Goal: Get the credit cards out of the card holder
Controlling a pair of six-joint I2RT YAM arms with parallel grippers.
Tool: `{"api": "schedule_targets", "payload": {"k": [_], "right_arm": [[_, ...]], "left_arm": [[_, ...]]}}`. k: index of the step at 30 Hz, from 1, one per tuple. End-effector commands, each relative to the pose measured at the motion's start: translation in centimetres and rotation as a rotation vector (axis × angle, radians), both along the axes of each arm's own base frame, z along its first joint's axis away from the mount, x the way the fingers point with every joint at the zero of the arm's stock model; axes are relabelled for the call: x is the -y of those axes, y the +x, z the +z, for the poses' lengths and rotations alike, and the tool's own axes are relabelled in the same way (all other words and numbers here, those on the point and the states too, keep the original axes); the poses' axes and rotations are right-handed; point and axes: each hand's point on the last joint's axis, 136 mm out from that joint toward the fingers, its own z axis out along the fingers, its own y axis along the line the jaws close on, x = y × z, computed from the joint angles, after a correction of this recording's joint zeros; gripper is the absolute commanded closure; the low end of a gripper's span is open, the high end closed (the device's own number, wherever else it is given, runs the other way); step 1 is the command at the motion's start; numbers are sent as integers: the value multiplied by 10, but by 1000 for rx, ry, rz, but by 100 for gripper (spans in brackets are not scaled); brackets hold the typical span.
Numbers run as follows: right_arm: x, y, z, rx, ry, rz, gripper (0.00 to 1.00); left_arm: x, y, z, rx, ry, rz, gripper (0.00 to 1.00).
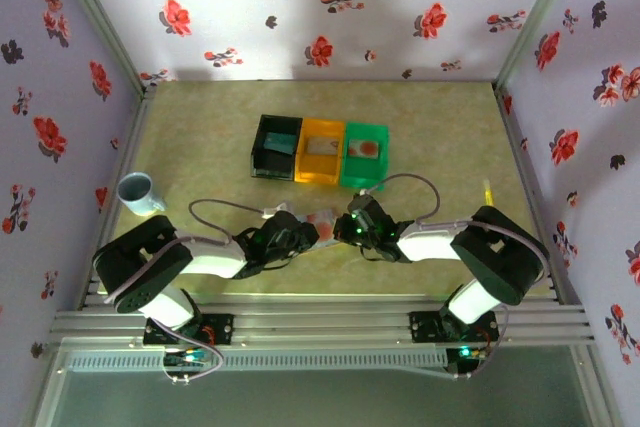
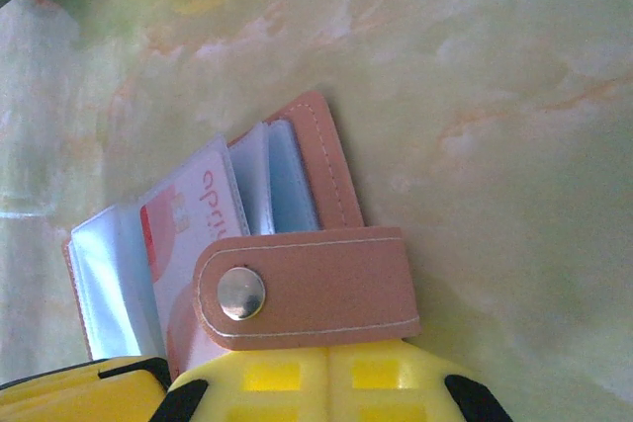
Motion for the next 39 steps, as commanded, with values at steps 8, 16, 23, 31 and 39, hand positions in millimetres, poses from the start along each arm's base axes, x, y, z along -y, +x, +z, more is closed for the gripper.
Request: {"api": "schedule_targets", "payload": {"k": [8,16,23,31,39], "right_arm": [[13,-27,-37,-138,-68,21,100],[13,-28,-39,-143,-65,20,100],[12,-27,-38,-143,-61,21,100],[12,-27,-38,-145,-60,19,100],[11,-27,-38,-147,-58,20,100]], "left_arm": [[-3,5,-3,13,-8,27,78],[-3,5,-1,23,-19,27,80],[-2,5,1,32,-35,28,81],[-3,6,3,39,-40,32,83],[-3,6,6,47,-44,31,86]]}}
